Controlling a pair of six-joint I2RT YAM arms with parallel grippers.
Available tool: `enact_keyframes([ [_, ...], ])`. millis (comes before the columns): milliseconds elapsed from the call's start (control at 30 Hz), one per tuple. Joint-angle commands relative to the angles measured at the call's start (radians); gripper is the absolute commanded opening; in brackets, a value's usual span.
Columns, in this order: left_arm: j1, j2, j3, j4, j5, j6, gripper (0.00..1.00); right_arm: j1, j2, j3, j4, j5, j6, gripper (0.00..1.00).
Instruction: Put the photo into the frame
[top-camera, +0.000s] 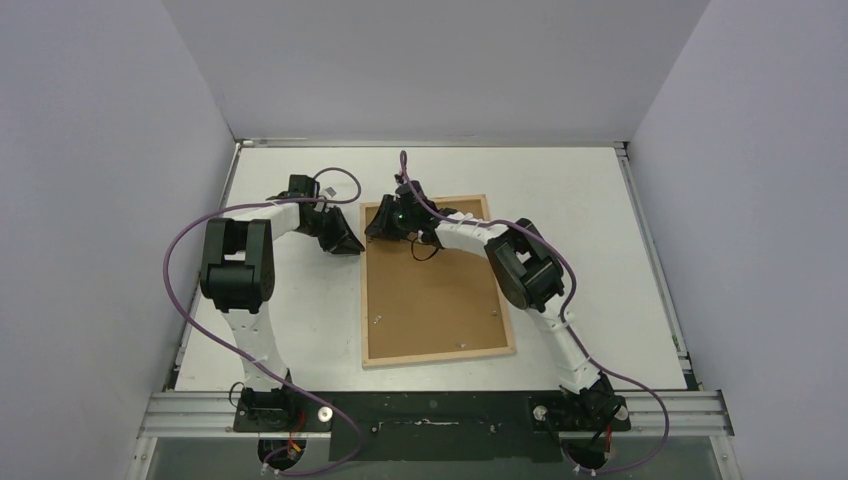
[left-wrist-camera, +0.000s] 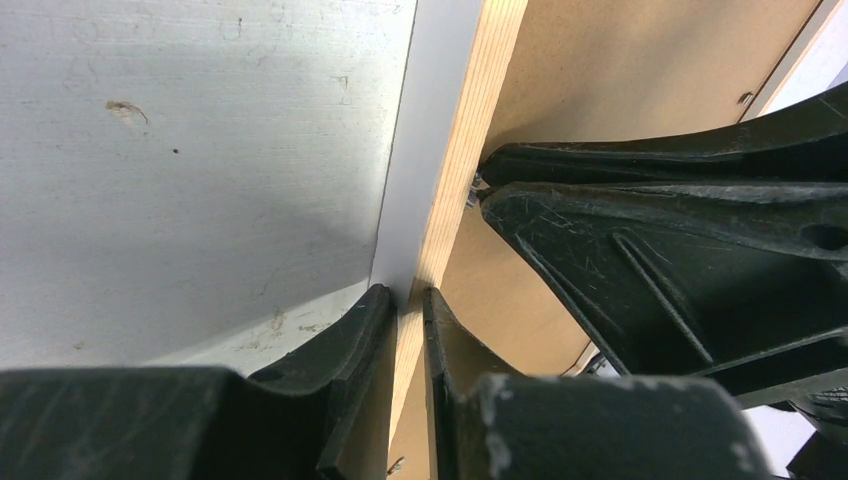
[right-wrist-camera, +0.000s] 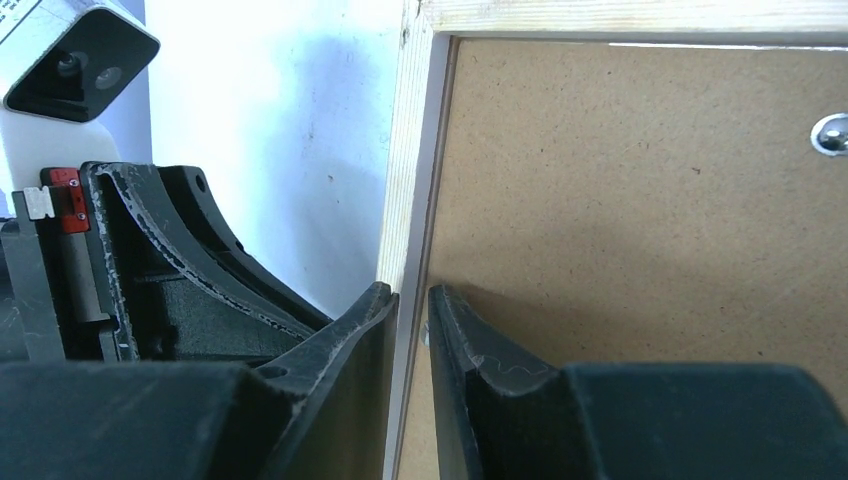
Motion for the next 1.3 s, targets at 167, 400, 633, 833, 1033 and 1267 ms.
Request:
enact_keyframes([
  [167, -0.010, 0.029, 0.020, -0.015, -0.009, 0.004, 0.13, 0.015, -0.127, -0.070, 0.008, 0.091, -0.050, 0.30],
  [400, -0.009, 0.025, 0.018, -0.016, -0.013, 0.004, 0.12, 0.015, -0.163, -0.102, -0.005, 0.086, -0.050, 0.27],
  [633, -0.008, 0.025, 0.014, -0.008, -0.014, 0.001, 0.12, 0.024, -0.139, -0.106, 0.021, 0.021, -0.012, 0.18],
  [833, -0.009, 0.023, 0.006, -0.008, -0.013, 0.002, 0.12, 0.025, -0.104, -0.080, 0.023, 0.013, 0.008, 0.19],
  [1033, -0.009, 0.023, 0.001, -0.005, -0.009, -0.001, 0.12, 0.024, -0.072, -0.064, 0.010, 0.028, 0.006, 0.20],
  [1267, -0.009, 0.020, -0.003, -0.005, -0.008, -0.001, 0.12, 0.024, -0.042, -0.039, 0.001, 0.051, -0.008, 0.21],
])
